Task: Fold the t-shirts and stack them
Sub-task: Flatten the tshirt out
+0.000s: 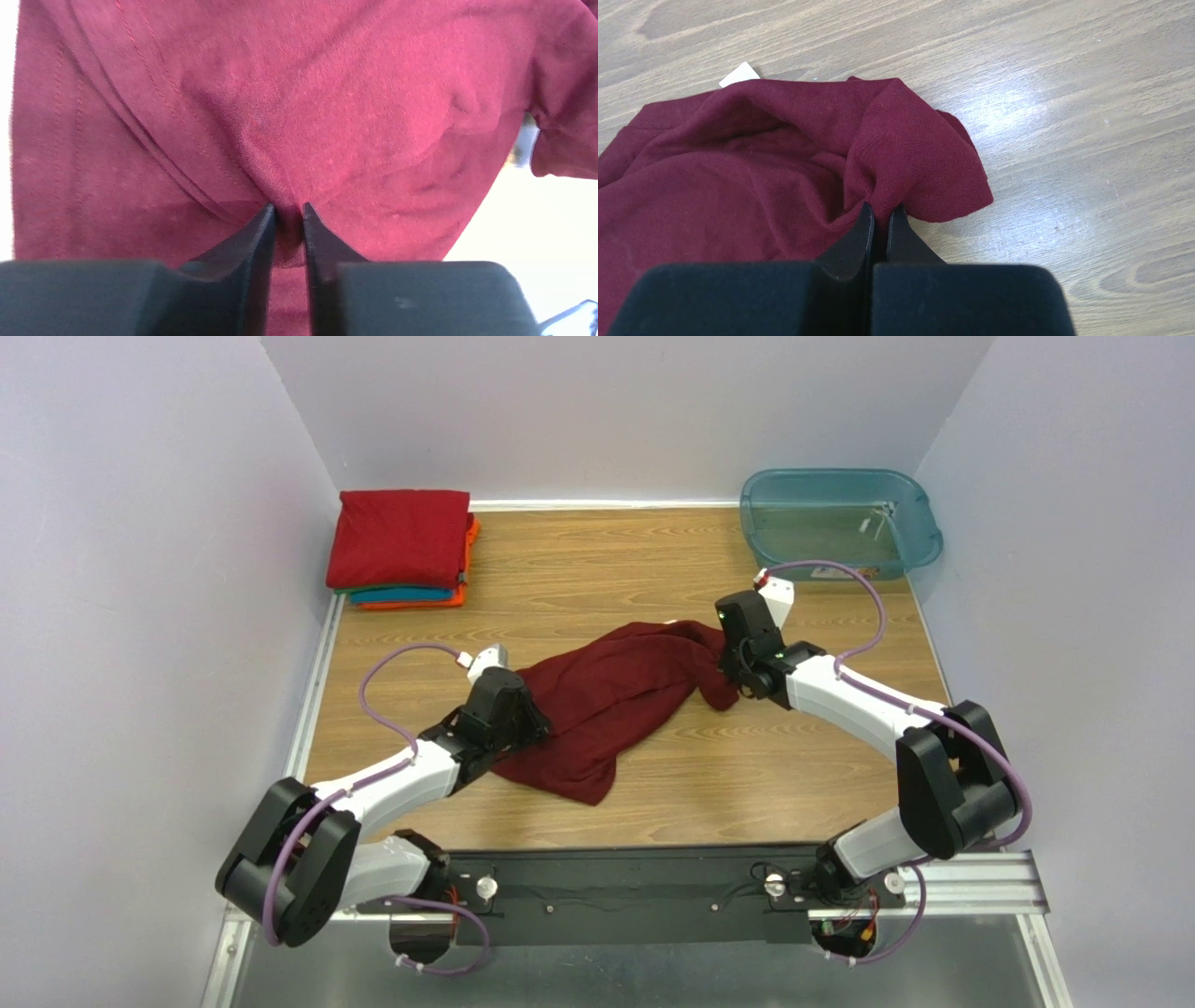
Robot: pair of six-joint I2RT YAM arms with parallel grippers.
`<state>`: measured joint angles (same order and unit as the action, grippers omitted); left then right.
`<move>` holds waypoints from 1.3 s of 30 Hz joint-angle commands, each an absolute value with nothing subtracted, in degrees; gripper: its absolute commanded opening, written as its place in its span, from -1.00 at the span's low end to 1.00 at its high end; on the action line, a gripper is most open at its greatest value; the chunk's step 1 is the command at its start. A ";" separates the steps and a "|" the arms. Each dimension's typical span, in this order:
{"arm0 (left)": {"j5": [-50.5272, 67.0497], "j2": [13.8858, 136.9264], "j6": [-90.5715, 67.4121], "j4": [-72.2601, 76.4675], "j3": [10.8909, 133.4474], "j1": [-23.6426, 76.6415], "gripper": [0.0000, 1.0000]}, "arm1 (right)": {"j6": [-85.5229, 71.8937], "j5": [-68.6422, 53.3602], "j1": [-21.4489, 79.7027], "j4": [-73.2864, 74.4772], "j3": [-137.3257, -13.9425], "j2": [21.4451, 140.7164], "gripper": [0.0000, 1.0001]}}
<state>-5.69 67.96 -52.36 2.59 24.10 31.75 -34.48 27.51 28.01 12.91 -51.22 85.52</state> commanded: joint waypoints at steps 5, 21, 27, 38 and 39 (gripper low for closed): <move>-11.07 68.64 -50.36 0.88 26.80 32.08 -1.00 | -33.84 27.33 28.04 12.22 -51.06 86.31 -0.99; -26.61 48.44 -43.96 -7.38 40.84 32.17 -1.00 | -27.95 21.62 28.04 12.22 -57.83 67.69 -0.99; -30.58 41.23 -38.50 -8.00 52.37 32.17 -1.00 | -25.31 17.50 28.04 13.00 -65.10 57.85 -0.99; -20.49 32.44 -29.71 -5.18 71.62 32.17 -1.00 | -29.44 0.36 28.04 19.86 -79.44 49.32 -0.99; -19.09 31.91 -29.53 -5.19 72.59 32.17 -1.00 | -30.23 -2.35 28.04 20.39 -79.98 48.70 -0.99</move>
<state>-24.32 33.95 -33.43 -6.57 68.71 32.01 -28.14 5.32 28.05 16.58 -76.84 50.96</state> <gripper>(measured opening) 0.009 0.025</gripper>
